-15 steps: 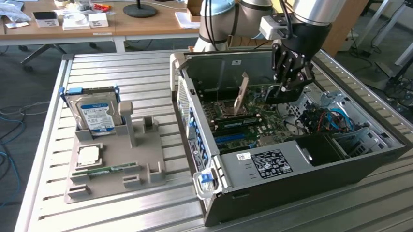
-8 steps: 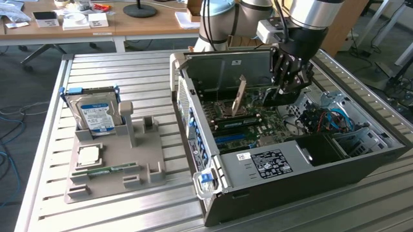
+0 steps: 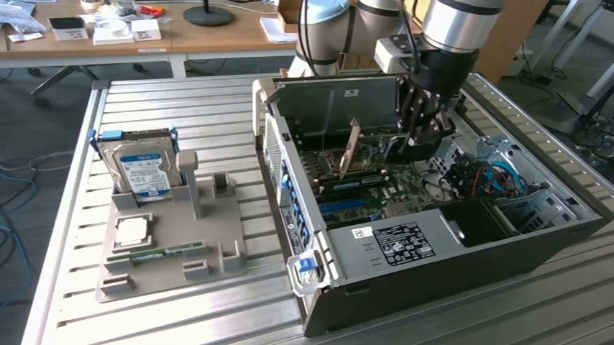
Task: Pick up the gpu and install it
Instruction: 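Insert the gpu into the slot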
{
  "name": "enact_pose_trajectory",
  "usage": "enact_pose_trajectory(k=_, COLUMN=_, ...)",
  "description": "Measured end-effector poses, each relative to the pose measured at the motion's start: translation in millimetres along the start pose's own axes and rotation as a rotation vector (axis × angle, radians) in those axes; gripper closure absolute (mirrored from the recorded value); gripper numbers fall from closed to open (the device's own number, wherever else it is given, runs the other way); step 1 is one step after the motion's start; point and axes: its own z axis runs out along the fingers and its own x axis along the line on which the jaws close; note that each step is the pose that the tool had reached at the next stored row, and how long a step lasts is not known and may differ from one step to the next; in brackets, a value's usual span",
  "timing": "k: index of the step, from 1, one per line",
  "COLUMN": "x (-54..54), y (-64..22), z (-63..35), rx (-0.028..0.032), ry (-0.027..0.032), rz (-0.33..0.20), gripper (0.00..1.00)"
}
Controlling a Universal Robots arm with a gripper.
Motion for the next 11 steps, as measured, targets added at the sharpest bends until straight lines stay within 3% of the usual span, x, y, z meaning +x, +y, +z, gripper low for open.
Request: enact_pose_trajectory(k=11, x=0.4, y=4.4, z=6.6, rx=-0.0001, ry=0.0002, rz=0.000, gripper=0.73)
